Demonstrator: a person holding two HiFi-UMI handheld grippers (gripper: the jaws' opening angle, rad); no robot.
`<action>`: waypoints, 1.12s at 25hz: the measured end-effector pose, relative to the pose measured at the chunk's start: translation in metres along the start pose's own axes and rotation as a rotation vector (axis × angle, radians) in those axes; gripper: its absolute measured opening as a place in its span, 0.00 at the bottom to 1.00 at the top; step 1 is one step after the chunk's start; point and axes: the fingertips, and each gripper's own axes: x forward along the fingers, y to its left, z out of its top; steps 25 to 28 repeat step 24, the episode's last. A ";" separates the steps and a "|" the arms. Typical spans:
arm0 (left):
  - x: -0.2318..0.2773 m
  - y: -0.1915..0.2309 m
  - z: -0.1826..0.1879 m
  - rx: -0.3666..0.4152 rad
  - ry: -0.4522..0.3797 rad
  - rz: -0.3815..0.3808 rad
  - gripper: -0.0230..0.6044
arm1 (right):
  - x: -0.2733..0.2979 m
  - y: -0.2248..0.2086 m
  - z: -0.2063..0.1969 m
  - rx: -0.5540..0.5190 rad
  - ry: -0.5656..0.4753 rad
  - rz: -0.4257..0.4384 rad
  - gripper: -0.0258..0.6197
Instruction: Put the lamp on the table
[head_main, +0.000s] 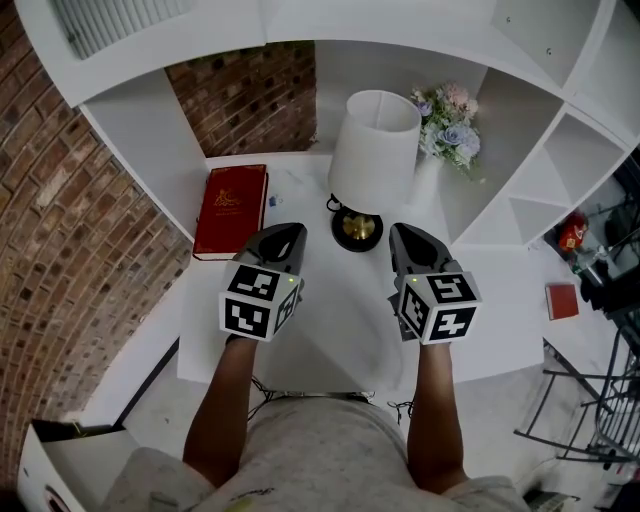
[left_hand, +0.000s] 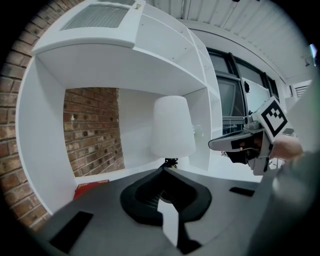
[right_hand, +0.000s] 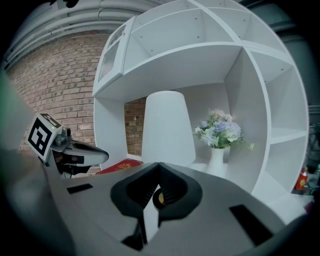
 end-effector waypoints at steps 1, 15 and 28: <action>0.000 0.001 0.000 -0.003 0.000 0.001 0.03 | 0.000 0.000 0.000 -0.001 -0.001 0.000 0.04; 0.001 -0.002 -0.004 -0.017 0.013 -0.012 0.03 | -0.002 0.006 -0.001 0.004 -0.007 0.007 0.04; 0.004 -0.006 -0.007 -0.013 0.019 -0.015 0.03 | 0.000 0.003 -0.005 0.016 -0.006 0.002 0.04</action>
